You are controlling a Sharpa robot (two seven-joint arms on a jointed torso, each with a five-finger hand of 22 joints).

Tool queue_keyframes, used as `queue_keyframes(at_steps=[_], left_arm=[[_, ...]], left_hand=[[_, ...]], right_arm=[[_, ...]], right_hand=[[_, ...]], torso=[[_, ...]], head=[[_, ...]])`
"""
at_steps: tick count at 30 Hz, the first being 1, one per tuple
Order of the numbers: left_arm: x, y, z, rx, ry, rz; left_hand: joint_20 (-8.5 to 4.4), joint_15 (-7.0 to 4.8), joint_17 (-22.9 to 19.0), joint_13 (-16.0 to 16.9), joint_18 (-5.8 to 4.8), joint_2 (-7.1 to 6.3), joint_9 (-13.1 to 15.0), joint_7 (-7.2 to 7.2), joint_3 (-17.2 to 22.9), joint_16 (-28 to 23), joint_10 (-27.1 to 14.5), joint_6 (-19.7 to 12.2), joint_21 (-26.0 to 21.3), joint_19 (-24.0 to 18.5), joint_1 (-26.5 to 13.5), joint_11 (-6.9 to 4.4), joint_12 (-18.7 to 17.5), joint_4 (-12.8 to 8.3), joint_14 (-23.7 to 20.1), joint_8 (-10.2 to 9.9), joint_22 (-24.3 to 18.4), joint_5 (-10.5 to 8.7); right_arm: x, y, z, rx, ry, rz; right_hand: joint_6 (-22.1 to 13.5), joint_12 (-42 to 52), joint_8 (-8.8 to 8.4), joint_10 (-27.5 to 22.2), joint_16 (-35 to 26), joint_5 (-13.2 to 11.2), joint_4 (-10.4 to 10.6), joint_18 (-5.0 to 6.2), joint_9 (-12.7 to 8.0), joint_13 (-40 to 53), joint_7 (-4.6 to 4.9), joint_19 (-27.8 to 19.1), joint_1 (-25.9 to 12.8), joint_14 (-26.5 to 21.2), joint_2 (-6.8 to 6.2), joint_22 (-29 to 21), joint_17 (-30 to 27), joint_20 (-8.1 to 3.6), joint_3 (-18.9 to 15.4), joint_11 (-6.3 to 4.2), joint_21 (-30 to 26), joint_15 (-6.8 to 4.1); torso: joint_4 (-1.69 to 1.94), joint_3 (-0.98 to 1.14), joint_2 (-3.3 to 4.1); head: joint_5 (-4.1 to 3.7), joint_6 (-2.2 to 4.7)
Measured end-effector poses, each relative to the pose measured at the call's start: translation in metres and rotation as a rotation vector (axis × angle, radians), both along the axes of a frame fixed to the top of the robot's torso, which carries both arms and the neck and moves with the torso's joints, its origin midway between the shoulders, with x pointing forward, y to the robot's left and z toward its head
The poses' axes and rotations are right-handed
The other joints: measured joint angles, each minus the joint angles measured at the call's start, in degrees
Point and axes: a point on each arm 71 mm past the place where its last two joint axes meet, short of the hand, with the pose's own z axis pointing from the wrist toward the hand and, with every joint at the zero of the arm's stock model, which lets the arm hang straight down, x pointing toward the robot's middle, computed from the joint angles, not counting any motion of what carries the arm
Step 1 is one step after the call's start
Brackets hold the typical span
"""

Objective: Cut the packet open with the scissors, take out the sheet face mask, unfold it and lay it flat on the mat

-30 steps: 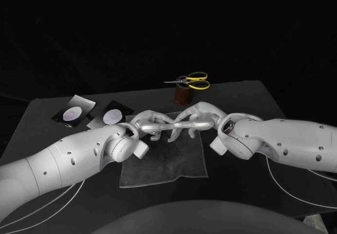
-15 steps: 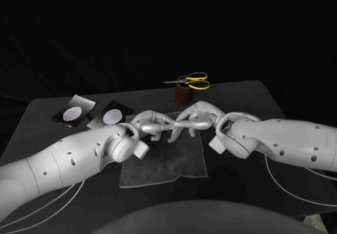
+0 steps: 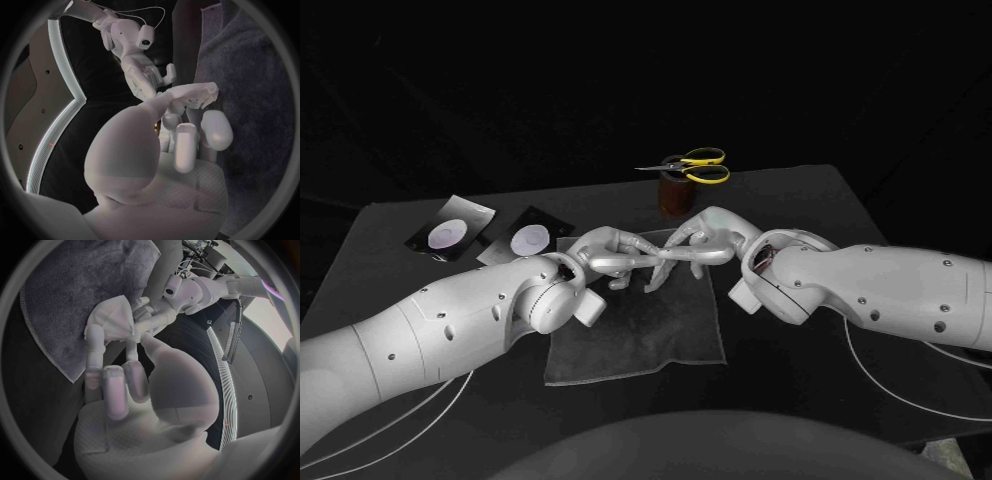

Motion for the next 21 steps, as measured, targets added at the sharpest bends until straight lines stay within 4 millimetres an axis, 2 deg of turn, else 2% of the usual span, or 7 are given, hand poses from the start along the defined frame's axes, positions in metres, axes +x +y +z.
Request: queue_keyframes(at_steps=[8, 11, 14, 21], left_arm=[[-0.0007, -0.0011, 0.0005, 0.000, -0.002, -0.004], [-0.0008, -0.0015, 0.0006, 0.000, -0.003, -0.005], [-0.0009, -0.0015, 0.0006, 0.001, -0.004, -0.006], [-0.0009, -0.0014, 0.0004, 0.002, -0.005, -0.007]], left_hand=[[0.00, 0.00, 0.0, 0.1, 0.00, -0.07, 0.0, -0.01, 0.0, 0.0, 0.0, 0.0, 0.0, 0.0, -0.1, 0.00, 0.0, 0.0, 0.0, 0.3, 0.0, 0.00], [0.00, 0.00, 0.0, 0.1, 0.00, -0.07, 0.0, -0.09, 0.0, 0.0, 0.0, -0.1, 0.0, 0.0, -0.1, 0.01, 0.0, 0.0, 0.0, 0.3, 0.0, 0.00], [0.00, 0.00, 0.0, 0.1, 0.00, -0.07, 0.0, -0.04, 0.0, 0.0, 0.0, 0.0, 0.0, 0.0, -0.1, 0.01, -0.1, 0.0, 0.0, 0.3, 0.0, 0.00], [0.00, 0.00, 0.0, 0.1, 0.00, -0.07, 0.0, 0.05, 0.0, 0.0, 0.0, 0.0, 0.0, 0.0, -0.1, 0.01, -0.1, 0.0, 0.0, 0.3, 0.0, 0.00]], right_arm=[[0.0001, 0.0003, -0.0001, -0.022, -0.007, -0.012], [-0.0002, 0.0006, 0.0000, -0.029, -0.009, -0.015], [-0.0007, 0.0014, 0.0003, -0.033, -0.013, -0.016], [-0.0019, 0.0034, 0.0009, -0.040, -0.020, -0.015]], right_hand=[[0.4, 0.0, 0.08, 0.0, 0.0, 0.0, 0.1, 0.00, 0.0, 0.0, -0.37, 0.2, 0.0, -0.2, -0.02, 0.0, 0.0, -0.20, -0.7, -0.35, 0.0, -0.18], [0.6, 0.0, 0.08, 0.1, 0.0, 0.2, 0.0, -0.01, 0.0, 0.0, -0.56, 0.2, 1.4, -0.1, 0.05, 0.0, 0.0, -0.20, -0.6, -0.48, 0.0, -0.31], [0.6, 0.0, 0.08, 0.0, 0.0, 1.6, -1.3, -0.03, -0.3, 0.0, -0.56, 0.4, 3.7, -0.1, 1.07, 0.0, 0.0, -0.41, 0.7, -0.88, 0.0, -0.70], [1.2, 0.0, 0.21, 0.0, -0.1, 5.2, -4.0, -0.23, -0.7, 0.0, -0.92, 0.6, 6.3, -0.1, 1.76, 0.2, 0.0, -0.60, 3.6, -0.88, 0.0, -0.71]], torso=[[0.00, -0.01, 0.01], [0.00, -0.01, 0.01], [0.01, -0.01, 0.01], [0.01, 0.01, 0.01]], head=[[-0.12, 0.00], [-0.13, 0.00], [-0.15, 0.00], [-0.21, 0.00]])
